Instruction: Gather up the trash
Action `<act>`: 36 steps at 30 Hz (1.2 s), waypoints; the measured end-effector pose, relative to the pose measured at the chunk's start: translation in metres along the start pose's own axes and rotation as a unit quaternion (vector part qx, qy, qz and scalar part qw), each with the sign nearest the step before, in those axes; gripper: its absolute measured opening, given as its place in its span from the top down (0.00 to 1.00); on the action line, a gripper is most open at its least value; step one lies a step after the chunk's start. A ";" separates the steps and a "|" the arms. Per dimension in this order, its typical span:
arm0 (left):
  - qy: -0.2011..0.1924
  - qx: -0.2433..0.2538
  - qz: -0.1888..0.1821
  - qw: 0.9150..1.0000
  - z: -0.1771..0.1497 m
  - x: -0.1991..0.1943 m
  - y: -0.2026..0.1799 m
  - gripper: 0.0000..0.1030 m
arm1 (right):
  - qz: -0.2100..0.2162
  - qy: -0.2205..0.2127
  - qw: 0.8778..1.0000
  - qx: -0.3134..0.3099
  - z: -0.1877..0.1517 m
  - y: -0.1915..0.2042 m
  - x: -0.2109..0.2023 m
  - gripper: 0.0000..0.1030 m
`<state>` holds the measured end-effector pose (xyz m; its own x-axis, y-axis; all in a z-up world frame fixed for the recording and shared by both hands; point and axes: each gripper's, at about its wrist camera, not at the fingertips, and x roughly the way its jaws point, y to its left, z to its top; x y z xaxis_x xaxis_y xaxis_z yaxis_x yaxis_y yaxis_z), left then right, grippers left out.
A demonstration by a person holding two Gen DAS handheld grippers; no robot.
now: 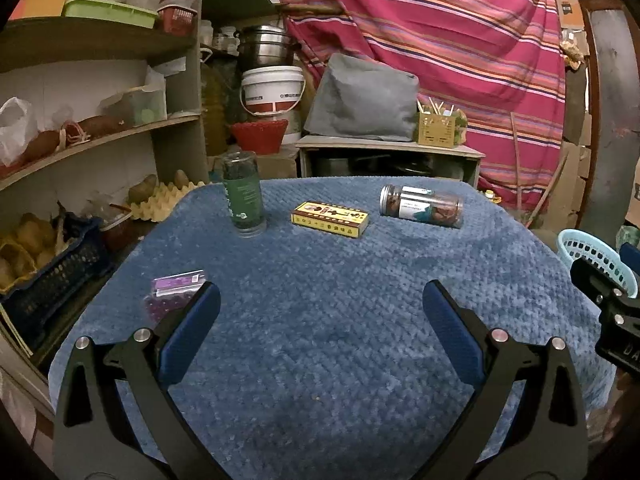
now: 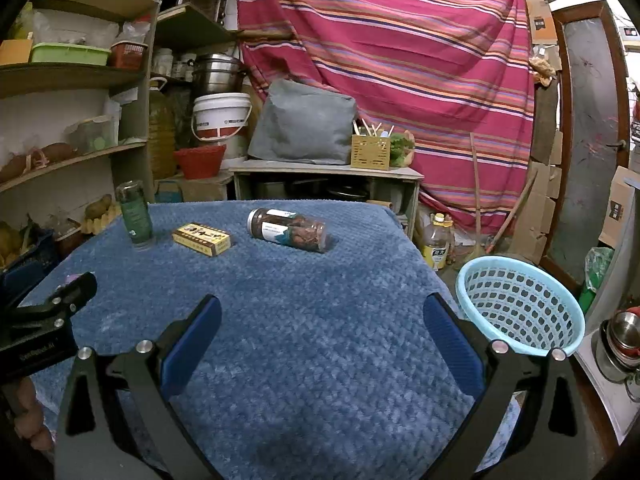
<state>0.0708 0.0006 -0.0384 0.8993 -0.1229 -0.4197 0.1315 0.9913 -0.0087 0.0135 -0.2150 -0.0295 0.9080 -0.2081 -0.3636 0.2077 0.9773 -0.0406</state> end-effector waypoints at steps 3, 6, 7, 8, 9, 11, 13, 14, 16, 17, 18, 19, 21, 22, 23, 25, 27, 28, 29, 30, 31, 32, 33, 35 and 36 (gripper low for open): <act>-0.004 0.002 0.003 1.000 0.000 -0.002 0.000 0.05 | 0.000 -0.001 1.000 -0.001 0.000 0.000 0.000 0.04; -0.006 0.005 0.004 1.000 0.000 -0.002 -0.001 0.05 | 0.000 0.000 1.000 -0.001 0.000 0.000 0.000 0.04; -0.006 0.005 0.003 1.000 0.000 -0.002 -0.001 0.05 | 0.000 0.000 1.000 -0.001 0.000 0.000 0.000 0.04; -0.007 0.006 0.003 1.000 0.000 -0.003 -0.001 0.05 | 0.000 0.000 1.000 -0.002 0.000 0.000 0.000 0.04; -0.007 0.006 0.004 1.000 0.000 -0.003 -0.001 0.05 | 0.000 -0.001 1.000 -0.001 0.000 0.000 0.000 0.04; -0.010 0.008 0.006 1.000 0.000 -0.004 -0.002 0.05 | 0.000 -0.001 1.000 0.000 0.000 0.000 0.000 0.04; -0.012 0.009 0.007 1.000 -0.001 -0.004 -0.002 0.05 | -0.001 -0.001 1.000 -0.001 0.000 0.000 0.000 0.04; -0.013 0.010 0.007 1.000 -0.001 -0.004 -0.002 0.05 | -0.001 -0.001 1.000 -0.001 0.000 0.000 0.000 0.04; -0.013 0.012 0.007 1.000 -0.001 -0.004 -0.002 0.05 | 0.000 0.000 1.000 -0.001 0.000 0.000 0.000 0.04; -0.014 0.012 0.006 1.000 -0.001 -0.004 -0.002 0.05 | 0.000 0.000 1.000 -0.001 0.000 0.000 0.000 0.04; -0.014 0.012 0.007 1.000 -0.001 -0.004 -0.003 0.05 | -0.001 0.000 1.000 -0.001 0.000 0.000 0.000 0.04; -0.014 0.013 0.007 1.000 -0.001 -0.004 -0.003 0.05 | -0.001 -0.001 1.000 -0.001 0.000 0.000 0.000 0.04; -0.015 0.013 0.006 1.000 -0.001 -0.004 -0.002 0.05 | -0.001 -0.001 1.000 -0.001 0.000 0.000 0.000 0.04; -0.015 0.014 0.006 1.000 -0.001 -0.003 -0.002 0.05 | -0.001 -0.001 1.000 -0.001 0.000 0.000 0.000 0.04; -0.015 0.013 0.006 1.000 -0.001 -0.004 -0.002 0.05 | -0.002 -0.001 1.000 -0.002 0.000 0.000 0.000 0.04; -0.016 0.014 0.007 1.000 -0.001 -0.004 -0.002 0.05 | -0.001 -0.001 1.000 -0.002 -0.001 0.000 0.000 0.04; -0.016 0.014 0.008 1.000 -0.001 -0.004 -0.003 0.05 | 0.000 -0.001 1.000 -0.003 -0.001 -0.001 0.000 0.04; -0.016 0.014 0.007 1.000 -0.001 -0.004 -0.002 0.05 | 0.000 -0.001 1.000 -0.003 0.000 -0.001 -0.001 0.04; -0.016 0.013 0.008 1.000 0.000 -0.004 -0.001 0.05 | 0.000 -0.001 1.000 -0.003 0.000 -0.001 0.000 0.04; -0.016 0.013 0.008 1.000 0.000 -0.004 -0.001 0.05 | -0.001 -0.001 1.000 -0.004 -0.001 0.000 0.000 0.04; -0.016 0.013 0.008 1.000 0.000 -0.004 0.000 0.05 | -0.001 -0.001 1.000 -0.004 -0.001 0.000 0.000 0.04; -0.015 0.013 0.008 1.000 0.000 -0.004 0.000 0.05 | -0.001 -0.001 1.000 -0.004 -0.001 0.000 0.000 0.04; -0.015 0.013 0.009 1.000 0.000 -0.004 0.001 0.05 | 0.000 0.000 1.000 -0.003 0.000 0.000 0.000 0.04; -0.013 0.012 0.008 1.000 0.001 -0.004 0.003 0.05 | 0.001 0.000 1.000 -0.004 0.001 0.000 0.000 0.04; -0.013 0.012 0.007 1.000 0.001 -0.004 0.004 0.05 | 0.001 0.000 1.000 -0.004 0.001 0.000 0.000 0.04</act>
<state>0.0685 0.0047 -0.0355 0.9120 -0.1104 -0.3952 0.1283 0.9915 0.0192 0.0135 -0.2149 -0.0287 0.9083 -0.2071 -0.3634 0.2040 0.9778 -0.0474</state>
